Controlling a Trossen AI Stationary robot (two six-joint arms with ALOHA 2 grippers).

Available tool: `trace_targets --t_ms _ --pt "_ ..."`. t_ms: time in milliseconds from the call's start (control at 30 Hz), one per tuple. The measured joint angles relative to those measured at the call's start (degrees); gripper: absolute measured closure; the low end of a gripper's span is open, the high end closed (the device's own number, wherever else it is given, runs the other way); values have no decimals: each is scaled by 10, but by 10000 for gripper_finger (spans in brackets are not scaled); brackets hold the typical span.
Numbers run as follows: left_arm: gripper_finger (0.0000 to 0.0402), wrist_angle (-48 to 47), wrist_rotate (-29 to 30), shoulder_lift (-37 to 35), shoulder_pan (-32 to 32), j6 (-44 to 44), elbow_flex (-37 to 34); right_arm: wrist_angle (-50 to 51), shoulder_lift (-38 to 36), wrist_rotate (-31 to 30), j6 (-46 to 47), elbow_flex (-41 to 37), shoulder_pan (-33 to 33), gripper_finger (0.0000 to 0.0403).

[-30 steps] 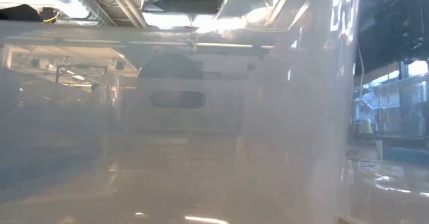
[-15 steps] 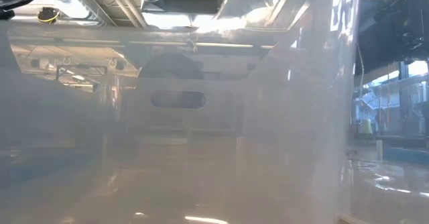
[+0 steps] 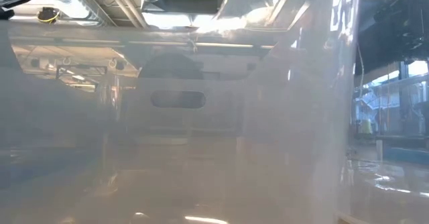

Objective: Pick & place jewel cases by type
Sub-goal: Put the bottom left black cd case into the left transparent bin

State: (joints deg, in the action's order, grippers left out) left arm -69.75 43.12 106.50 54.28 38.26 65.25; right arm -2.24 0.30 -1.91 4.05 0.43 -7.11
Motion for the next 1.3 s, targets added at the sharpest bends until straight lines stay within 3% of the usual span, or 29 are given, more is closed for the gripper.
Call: trace_targets --t_ms 467,633,933,1300 --pt "365 -26 36 -11 0 33 1 0 0 0 0 0 0 210" --pt "370 -39 36 -54 0 83 1 0 0 0 0 0 0 210" --pt "363 -49 20 -151 0 87 7 0 0 0 0 0 0 210" --pt "364 -8 98 -218 -3 -115 124 0 0 0 0 0 0 210"
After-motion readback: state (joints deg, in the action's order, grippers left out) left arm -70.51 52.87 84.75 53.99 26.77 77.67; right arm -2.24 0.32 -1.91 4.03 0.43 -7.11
